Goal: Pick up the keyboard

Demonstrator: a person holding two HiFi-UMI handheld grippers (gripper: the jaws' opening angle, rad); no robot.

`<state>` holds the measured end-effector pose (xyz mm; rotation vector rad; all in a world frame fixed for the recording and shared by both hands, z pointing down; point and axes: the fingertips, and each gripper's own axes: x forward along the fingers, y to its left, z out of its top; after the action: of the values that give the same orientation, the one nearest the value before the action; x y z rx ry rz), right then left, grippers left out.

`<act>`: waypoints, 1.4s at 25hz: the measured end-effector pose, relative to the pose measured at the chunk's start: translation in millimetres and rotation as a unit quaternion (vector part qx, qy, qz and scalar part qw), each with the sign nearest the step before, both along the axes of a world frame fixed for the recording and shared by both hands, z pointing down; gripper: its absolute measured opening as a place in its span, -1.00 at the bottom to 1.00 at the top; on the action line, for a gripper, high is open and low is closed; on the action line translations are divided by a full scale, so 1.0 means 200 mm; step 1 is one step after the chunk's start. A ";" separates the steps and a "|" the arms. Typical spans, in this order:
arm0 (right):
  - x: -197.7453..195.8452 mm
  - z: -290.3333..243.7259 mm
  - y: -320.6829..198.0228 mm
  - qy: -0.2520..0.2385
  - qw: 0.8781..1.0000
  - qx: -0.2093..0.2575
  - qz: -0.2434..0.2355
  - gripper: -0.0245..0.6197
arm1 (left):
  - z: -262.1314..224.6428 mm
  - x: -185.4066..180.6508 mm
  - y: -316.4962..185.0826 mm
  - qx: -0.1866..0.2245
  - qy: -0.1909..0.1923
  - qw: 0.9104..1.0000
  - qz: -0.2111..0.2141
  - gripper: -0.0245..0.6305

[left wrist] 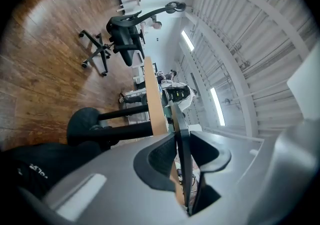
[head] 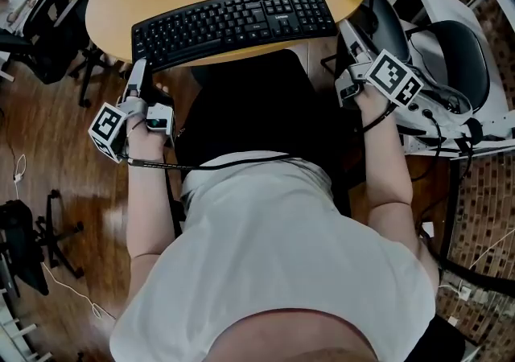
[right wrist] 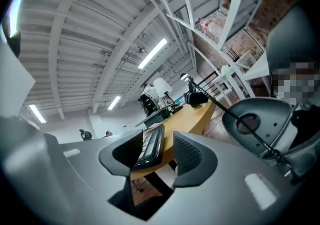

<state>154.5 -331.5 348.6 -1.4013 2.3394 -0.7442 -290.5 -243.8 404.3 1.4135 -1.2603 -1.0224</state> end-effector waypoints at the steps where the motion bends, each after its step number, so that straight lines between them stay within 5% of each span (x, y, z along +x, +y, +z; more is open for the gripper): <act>1: -0.02 0.03 0.00 -0.012 1.000 -0.010 -0.011 -0.31 | 0.00 0.01 0.00 -0.001 0.001 1.000 0.003 0.12; 9: -0.08 0.16 -0.01 -0.070 0.995 -0.058 -0.045 -0.22 | 0.05 0.03 0.00 -0.007 0.005 1.000 0.005 0.13; 14: -0.15 0.17 0.00 -0.104 0.990 -0.066 -0.067 -0.41 | 0.03 0.01 0.01 -0.002 0.003 1.000 0.008 0.13; 35: -0.17 0.15 0.01 -0.142 0.986 -0.072 -0.056 -0.48 | 0.00 -0.01 0.01 0.001 -0.015 1.000 0.003 0.13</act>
<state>120.7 -329.6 378.2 -1.1363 2.1909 -1.0867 -292.5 -240.8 404.7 1.4380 -1.2759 -1.0031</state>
